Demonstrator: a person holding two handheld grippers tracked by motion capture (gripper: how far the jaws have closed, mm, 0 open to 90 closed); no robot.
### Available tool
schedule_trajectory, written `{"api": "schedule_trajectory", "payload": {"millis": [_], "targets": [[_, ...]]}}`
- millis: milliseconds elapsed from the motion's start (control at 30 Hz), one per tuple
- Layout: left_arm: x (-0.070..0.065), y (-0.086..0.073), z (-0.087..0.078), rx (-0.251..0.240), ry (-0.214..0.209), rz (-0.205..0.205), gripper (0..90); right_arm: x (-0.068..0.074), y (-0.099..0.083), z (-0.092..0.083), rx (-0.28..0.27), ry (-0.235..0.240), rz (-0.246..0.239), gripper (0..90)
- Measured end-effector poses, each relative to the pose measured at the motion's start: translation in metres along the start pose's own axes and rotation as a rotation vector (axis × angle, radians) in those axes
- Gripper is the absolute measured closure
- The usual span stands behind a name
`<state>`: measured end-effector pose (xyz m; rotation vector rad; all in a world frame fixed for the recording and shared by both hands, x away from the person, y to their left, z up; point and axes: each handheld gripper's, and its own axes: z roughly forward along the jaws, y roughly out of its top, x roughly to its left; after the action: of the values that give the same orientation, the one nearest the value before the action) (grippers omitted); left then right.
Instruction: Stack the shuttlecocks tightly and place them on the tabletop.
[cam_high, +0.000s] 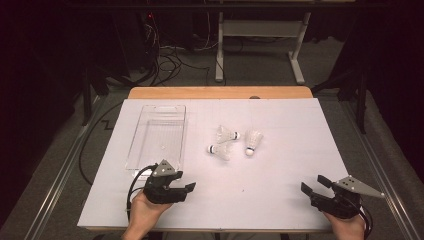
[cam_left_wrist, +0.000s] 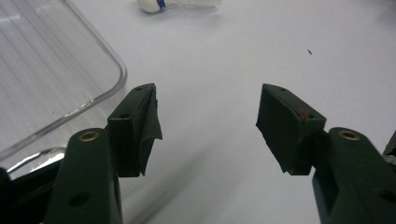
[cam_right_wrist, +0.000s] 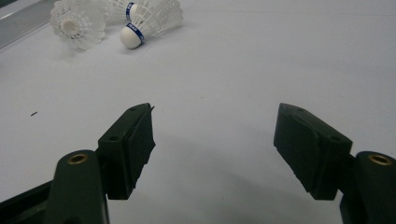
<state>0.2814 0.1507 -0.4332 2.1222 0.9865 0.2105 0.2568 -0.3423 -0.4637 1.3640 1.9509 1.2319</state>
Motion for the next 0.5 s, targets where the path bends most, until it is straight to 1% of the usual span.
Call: {"api": "schedule_trajectory", "payload": {"millis": [200,500], "targets": [[0.001,-0.003,-0.004,0.002,0.007,0.006,39.0,0.000,0.000,0.000,0.000,-0.002,0.000,29.4],[0.003,-0.013,-0.014,-0.011,0.026,0.000,38.1,0.000,0.000,0.000,0.001,-0.002,0.000,29.4]]}}
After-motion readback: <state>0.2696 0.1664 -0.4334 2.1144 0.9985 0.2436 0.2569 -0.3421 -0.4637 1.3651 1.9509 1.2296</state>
